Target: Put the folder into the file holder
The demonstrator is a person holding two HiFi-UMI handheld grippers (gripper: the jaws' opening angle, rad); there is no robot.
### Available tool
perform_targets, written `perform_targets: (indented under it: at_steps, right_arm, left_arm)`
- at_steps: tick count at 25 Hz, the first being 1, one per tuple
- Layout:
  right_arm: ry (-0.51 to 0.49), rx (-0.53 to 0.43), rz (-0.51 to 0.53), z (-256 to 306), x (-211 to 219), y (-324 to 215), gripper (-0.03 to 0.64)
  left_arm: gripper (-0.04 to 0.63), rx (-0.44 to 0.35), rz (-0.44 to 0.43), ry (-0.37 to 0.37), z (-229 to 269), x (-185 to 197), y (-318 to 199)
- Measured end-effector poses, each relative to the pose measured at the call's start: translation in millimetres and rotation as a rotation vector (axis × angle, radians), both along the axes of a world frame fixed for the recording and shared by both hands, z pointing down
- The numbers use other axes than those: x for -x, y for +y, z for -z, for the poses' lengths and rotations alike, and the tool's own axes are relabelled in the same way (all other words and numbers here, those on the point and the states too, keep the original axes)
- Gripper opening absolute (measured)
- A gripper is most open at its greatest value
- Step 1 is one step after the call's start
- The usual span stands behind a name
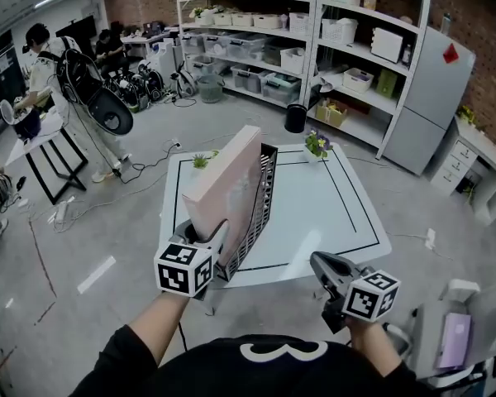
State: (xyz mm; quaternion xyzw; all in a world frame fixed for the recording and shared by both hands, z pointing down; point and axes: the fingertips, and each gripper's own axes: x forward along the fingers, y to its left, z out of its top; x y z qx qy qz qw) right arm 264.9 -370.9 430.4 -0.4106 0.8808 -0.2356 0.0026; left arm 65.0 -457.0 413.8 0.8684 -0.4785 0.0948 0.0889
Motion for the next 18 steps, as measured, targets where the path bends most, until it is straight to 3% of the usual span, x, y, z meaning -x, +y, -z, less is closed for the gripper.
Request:
perform_targets:
  at_steps: [11,15,18]
  right_arm:
    - [0.010,0.012,-0.005,-8,5,11,0.005]
    - [0.010,0.003,-0.007,-5,11,16,0.005]
    - [0.005,-0.007,-0.005,0,20,21,0.005]
  left_arm:
    - [0.155,0.020,-0.004,-0.051,-33,0,4]
    - [0.160,0.020,-0.043,-0.059,-34,-3,9]
    - [0.223,0.047,-0.095,-0.058,-38,-6,17]
